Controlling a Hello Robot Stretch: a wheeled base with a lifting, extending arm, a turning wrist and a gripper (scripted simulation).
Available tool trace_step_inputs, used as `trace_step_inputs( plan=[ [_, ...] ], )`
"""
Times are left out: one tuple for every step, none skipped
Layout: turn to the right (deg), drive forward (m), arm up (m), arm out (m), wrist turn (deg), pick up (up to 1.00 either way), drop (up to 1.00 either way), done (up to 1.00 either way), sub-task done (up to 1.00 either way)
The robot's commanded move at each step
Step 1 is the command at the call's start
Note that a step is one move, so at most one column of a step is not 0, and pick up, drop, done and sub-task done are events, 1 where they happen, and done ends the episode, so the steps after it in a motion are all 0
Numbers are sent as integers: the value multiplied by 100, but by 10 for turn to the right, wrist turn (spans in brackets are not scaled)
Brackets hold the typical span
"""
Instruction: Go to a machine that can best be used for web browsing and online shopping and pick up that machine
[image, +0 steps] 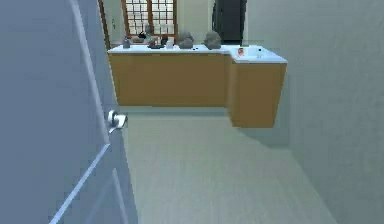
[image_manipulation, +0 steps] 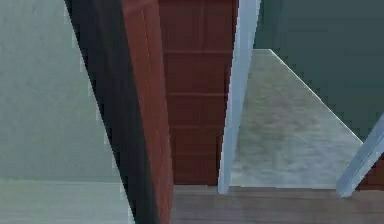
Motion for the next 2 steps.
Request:
trace_step_inputs(
  plan=[
    [0, 100, 0, 0, 0, 0, 0, 0, 0],
    [120, 0, 0, 0, 0, 0, 0, 0, 0]
  ],
)
